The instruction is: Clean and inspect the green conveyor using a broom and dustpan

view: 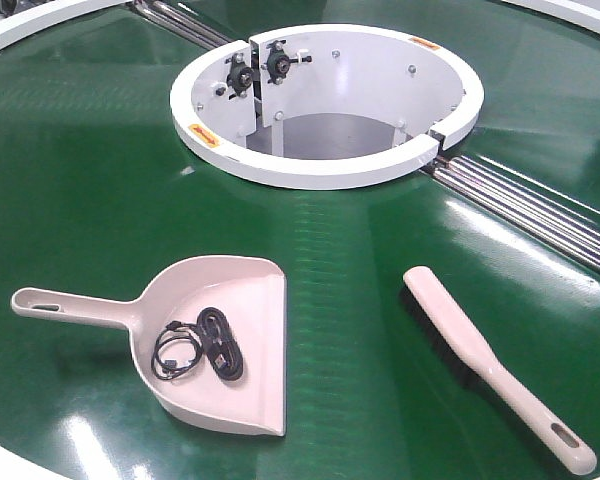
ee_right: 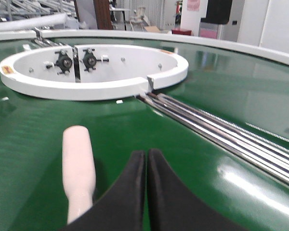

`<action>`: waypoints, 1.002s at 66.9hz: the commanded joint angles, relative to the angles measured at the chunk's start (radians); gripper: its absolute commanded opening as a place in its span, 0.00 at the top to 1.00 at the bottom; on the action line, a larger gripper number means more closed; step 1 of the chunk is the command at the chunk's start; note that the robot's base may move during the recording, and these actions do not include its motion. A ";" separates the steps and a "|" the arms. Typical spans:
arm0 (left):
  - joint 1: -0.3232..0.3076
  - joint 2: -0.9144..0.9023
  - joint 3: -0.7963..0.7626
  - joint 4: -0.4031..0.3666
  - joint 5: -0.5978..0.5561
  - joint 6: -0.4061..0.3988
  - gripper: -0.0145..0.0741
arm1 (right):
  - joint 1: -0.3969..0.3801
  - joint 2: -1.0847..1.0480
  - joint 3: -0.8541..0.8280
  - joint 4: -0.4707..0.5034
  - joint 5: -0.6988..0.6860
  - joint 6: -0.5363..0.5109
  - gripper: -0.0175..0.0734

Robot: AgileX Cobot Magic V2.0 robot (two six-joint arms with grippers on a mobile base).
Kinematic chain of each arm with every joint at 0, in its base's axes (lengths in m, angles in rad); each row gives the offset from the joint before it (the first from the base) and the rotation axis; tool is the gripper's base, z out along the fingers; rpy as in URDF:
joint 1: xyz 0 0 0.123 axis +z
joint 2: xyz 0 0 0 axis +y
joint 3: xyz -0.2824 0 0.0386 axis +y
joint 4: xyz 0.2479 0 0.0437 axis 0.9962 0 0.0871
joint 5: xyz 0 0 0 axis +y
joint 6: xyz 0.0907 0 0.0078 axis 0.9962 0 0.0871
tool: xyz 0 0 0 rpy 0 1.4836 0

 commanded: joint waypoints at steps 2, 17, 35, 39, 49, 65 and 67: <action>-0.007 -0.014 0.031 -0.001 -0.076 -0.011 0.84 | 0.020 -0.016 0.023 0.001 -0.132 -0.005 0.82; -0.007 -0.014 0.031 -0.001 -0.076 -0.011 0.85 | 0.025 -0.038 0.023 0.004 -0.125 -0.006 0.82; -0.007 -0.014 0.031 -0.001 -0.076 -0.011 0.84 | 0.025 -0.038 0.023 0.004 -0.124 -0.006 0.82; -0.007 -0.014 0.031 -0.001 -0.076 -0.011 0.84 | 0.025 -0.038 0.023 0.004 -0.124 -0.006 0.82; -0.007 -0.014 0.031 -0.001 -0.076 -0.011 0.84 | 0.025 -0.038 0.023 0.004 -0.124 -0.006 0.82; -0.007 -0.014 0.031 -0.001 -0.076 -0.011 0.84 | 0.025 -0.038 0.023 0.004 -0.124 -0.006 0.82; -0.007 -0.014 0.031 -0.001 -0.076 -0.011 0.84 | 0.025 -0.038 0.023 0.004 -0.124 -0.006 0.82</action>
